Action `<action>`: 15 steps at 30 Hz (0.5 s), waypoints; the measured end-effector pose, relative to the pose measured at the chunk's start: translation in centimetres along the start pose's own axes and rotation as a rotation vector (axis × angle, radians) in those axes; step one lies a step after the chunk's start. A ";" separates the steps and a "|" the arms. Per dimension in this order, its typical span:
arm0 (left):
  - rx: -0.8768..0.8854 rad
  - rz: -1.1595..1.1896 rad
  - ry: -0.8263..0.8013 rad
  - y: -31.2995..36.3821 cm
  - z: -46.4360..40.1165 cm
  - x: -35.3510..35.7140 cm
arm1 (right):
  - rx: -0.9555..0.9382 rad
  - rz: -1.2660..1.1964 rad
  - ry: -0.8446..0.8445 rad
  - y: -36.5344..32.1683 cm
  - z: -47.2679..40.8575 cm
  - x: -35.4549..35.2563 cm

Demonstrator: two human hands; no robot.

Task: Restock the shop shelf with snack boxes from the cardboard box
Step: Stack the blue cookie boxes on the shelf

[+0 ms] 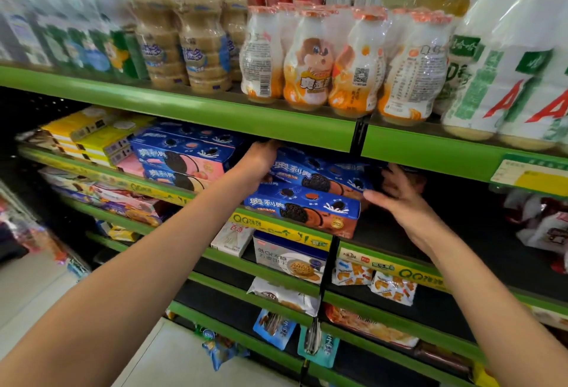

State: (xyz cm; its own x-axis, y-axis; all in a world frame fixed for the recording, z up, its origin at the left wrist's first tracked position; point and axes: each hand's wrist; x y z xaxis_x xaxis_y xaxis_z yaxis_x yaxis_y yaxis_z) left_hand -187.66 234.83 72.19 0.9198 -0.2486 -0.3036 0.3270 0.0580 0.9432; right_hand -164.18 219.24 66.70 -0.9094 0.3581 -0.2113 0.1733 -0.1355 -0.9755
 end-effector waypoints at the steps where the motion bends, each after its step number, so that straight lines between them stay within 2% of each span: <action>1: 0.038 -0.096 -0.010 0.1 0.1 0.2 | -0.007 0.019 -0.008 -0.2 -0.6 -0.1; 2: 0.084 -0.241 -0.019 0.2 0.1 0.3 | -0.008 0.059 -0.037 -0.3 -1.1 -0.1; 4: 0.200 -0.721 0.022 0.2 0.7 0.3 | 0.004 0.170 -0.090 -0.2 -1.9 0.1; 5: 0.304 -0.950 0.075 -0.2 1.3 0.6 | 0.015 0.203 -0.102 0.0 -2.2 0.3; 6: 0.437 -1.074 0.101 -0.6 2.1 1.0 | 0.026 0.219 -0.106 0.1 -2.4 0.5; 7: 0.572 -1.106 0.067 -1.1 3.0 1.5 | 0.031 0.217 -0.100 0.1 -2.5 0.7; 9: 0.769 -1.080 -0.148 -2.3 4.6 2.8 | 0.019 0.159 -0.085 0.1 -2.9 1.3; 11: 0.828 -1.101 -0.285 -3.6 5.4 4.1 | -0.001 0.088 -0.077 0.0 -3.3 1.9; 15: 0.859 -1.083 -0.187 -4.6 5.5 4.2 | 0.004 0.044 -0.101 -0.6 -3.7 3.5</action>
State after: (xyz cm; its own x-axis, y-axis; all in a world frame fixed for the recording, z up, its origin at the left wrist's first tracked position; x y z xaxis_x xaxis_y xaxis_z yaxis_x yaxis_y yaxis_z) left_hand -186.46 228.18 67.30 0.2335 0.0839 -0.9687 0.5524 -0.8314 0.0611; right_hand -166.05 224.02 66.28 -0.9344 0.2570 -0.2467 0.2128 -0.1526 -0.9651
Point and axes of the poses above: each hand's wrist, its own z-axis away from the middle knuckle, its own x-axis out of the palm, y = z × x, and after that the axes turned 3 degrees about x, right-handed
